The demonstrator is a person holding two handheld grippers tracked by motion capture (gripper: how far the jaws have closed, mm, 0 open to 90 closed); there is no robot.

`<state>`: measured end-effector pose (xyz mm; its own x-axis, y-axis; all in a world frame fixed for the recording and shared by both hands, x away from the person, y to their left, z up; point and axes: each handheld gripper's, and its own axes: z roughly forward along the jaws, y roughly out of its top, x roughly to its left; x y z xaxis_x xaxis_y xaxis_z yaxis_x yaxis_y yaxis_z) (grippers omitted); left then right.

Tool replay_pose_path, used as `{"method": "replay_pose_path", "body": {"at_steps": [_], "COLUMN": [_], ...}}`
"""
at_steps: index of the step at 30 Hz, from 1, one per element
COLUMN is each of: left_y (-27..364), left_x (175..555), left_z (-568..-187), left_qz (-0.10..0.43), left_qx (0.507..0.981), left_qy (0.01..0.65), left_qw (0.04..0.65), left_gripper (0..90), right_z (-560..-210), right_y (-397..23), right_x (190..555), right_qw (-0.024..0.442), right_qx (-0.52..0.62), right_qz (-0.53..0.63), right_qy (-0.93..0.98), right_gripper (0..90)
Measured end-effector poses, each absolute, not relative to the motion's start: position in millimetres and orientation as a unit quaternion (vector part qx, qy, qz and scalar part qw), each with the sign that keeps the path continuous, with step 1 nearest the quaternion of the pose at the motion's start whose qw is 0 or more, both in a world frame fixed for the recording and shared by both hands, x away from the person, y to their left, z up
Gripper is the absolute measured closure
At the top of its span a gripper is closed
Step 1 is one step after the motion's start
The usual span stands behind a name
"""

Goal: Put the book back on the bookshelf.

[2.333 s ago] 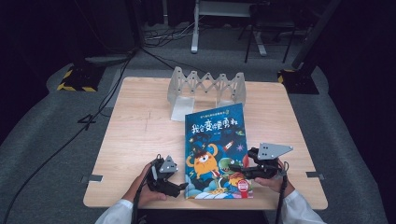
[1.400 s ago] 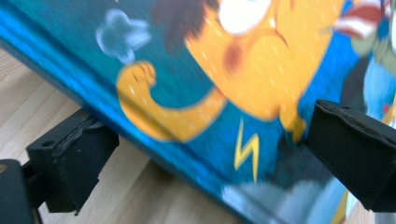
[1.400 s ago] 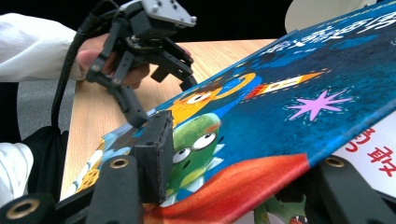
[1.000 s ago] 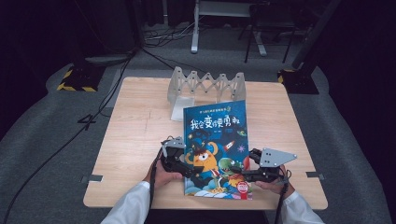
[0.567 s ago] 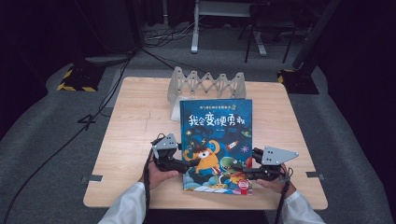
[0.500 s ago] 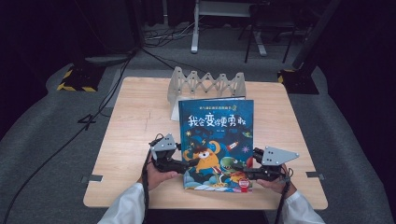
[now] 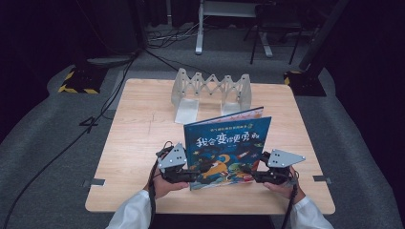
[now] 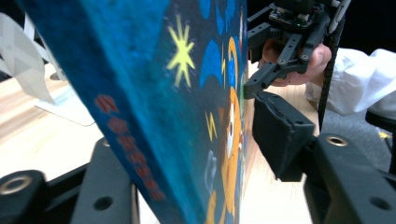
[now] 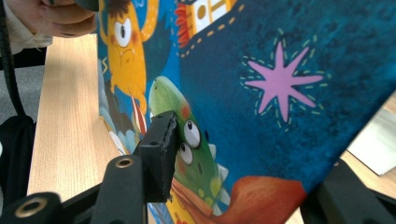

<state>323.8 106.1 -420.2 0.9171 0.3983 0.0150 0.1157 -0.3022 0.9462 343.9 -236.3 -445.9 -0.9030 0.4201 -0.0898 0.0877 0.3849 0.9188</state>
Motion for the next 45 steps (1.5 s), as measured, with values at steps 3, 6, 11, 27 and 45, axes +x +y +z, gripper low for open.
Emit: {"method": "replay_pose_path", "body": {"at_steps": [3,6,11,27,45], "left_y": [107.3,107.8,104.7,84.3,71.2], "left_x": [321.8,320.3,316.4,322.7,334.1], "left_z": [-422.5,-423.9,-422.0,-425.9,-421.1], "left_qz": [0.137,0.131,0.136,0.142,0.146], "left_qx": [0.800,0.796,0.794,0.784,0.761], "left_qy": [0.159,0.160,0.153,0.138,0.141], "left_qw": [0.563,0.568,0.573,0.589,0.616], "left_gripper": [62.2,65.7,71.1,79.5,78.2], "right_z": [-447.3,-449.9,-451.9,-455.2,-469.3], "right_y": [-238.8,-243.7,-254.9,-270.4,-257.7], "right_x": [339.7,335.3,333.1,356.5,356.7], "right_qw": [0.176,0.201,0.205,0.182,0.188], "right_qx": [0.157,0.164,0.172,0.280,0.290], "right_qz": [0.528,0.509,0.505,0.535,0.509], "right_qy": [0.816,0.820,0.821,0.776,0.789], "right_gripper": [52.3,51.7,52.4,34.5,44.3]}}
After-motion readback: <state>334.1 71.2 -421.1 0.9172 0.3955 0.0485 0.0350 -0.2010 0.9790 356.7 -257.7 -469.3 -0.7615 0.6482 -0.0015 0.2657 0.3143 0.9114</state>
